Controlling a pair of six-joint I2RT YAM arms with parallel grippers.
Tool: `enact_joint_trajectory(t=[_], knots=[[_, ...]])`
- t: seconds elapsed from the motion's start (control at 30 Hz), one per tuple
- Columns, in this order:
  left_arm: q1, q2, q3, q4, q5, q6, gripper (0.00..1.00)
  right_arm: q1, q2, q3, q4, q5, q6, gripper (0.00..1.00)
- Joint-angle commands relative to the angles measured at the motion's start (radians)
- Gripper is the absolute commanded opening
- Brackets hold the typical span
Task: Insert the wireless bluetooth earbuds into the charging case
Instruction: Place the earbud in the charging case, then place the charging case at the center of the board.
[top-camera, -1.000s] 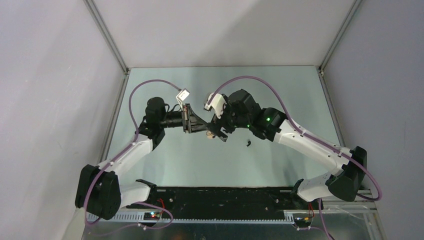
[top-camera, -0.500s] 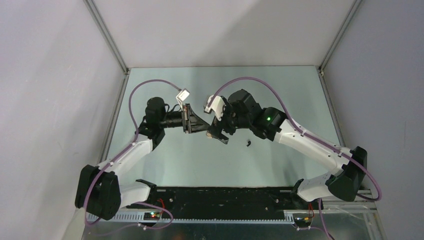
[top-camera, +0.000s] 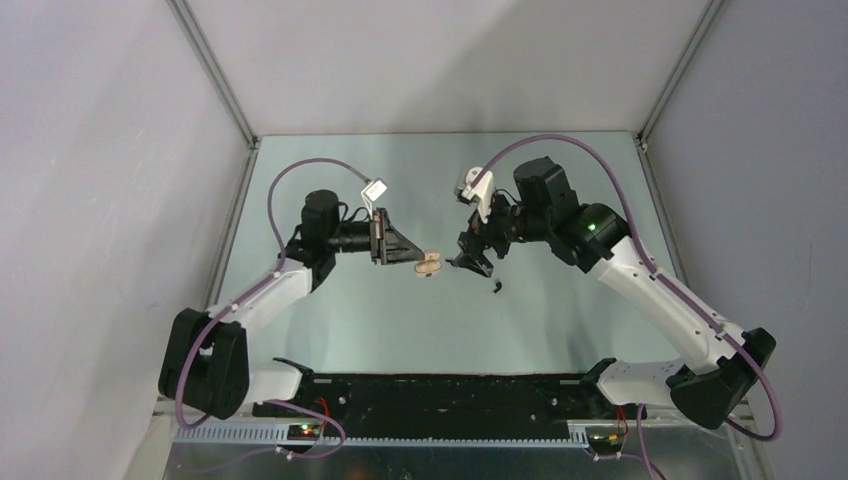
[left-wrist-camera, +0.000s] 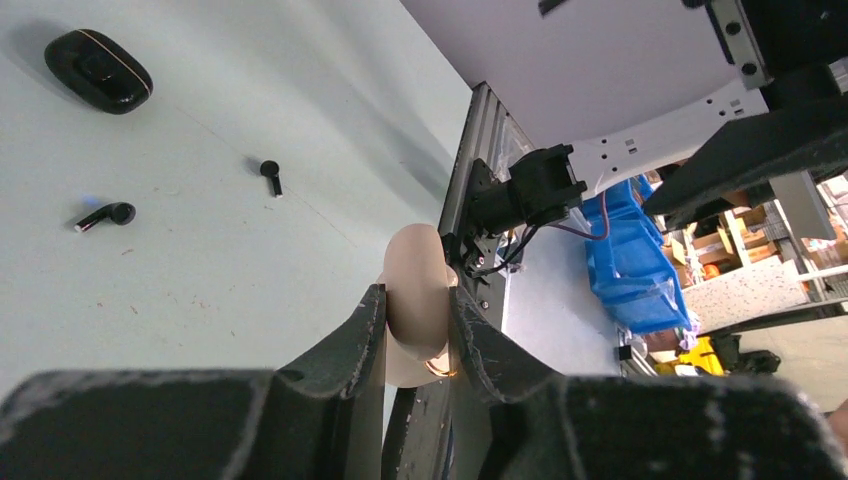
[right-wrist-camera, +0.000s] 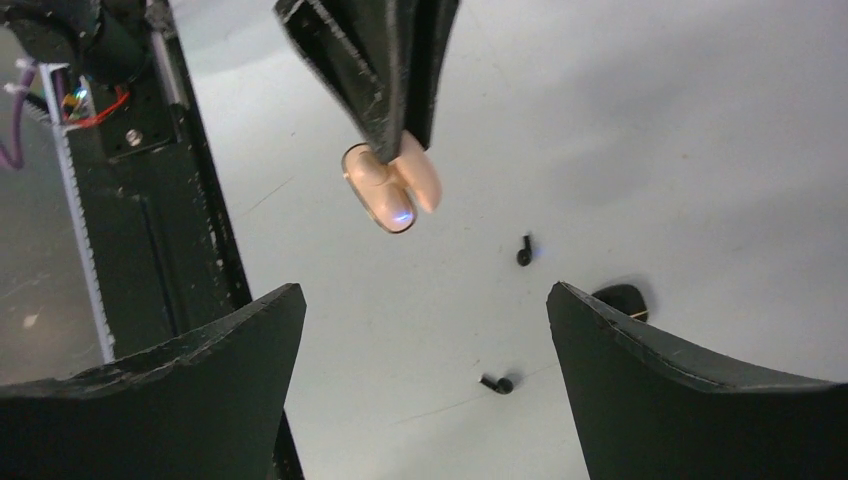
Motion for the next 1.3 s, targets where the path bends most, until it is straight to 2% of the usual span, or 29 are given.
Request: enact_joint_trajectory(t=[0.0, 0.2, 0.4, 0.63, 0.8, 1.0, 1.13, 1.27], knots=[[-0.006, 0.022, 0.065, 0.012, 0.055, 0.045, 0.00, -0.008, -0.018, -0.058, -0.035, -0.114, -0.071, 0.95], [-0.012, 0.072, 0.060, 0.010, 0.082, 0.081, 0.00, -0.023, 0.027, -0.141, 0.028, -0.134, -0.105, 0.92], [-0.007, 0.244, 0.042, -0.021, -0.047, 0.150, 0.00, -0.040, 0.026, -0.152, 0.023, -0.114, -0.091, 0.92], [0.007, 0.423, 0.149, -0.127, -0.139, 0.234, 0.00, -0.048, -0.034, -0.162, -0.041, -0.080, -0.078, 0.93], [0.041, 0.543, 0.219, -0.170, -0.128, 0.256, 0.00, -0.061, -0.063, -0.171, -0.063, -0.059, -0.082, 0.93], [0.093, 0.604, 0.271, -0.250, -0.132, 0.293, 0.00, -0.093, -0.067, -0.173, -0.065, -0.060, -0.085, 0.93], [0.101, 0.632, 0.320, -0.379, -0.206, 0.369, 0.01, -0.102, -0.063, -0.173, -0.056, -0.057, -0.090, 0.93], [0.104, 0.626, 0.325, -0.401, -0.271, 0.404, 0.04, -0.110, -0.056, -0.180, -0.039, -0.052, -0.096, 0.93]])
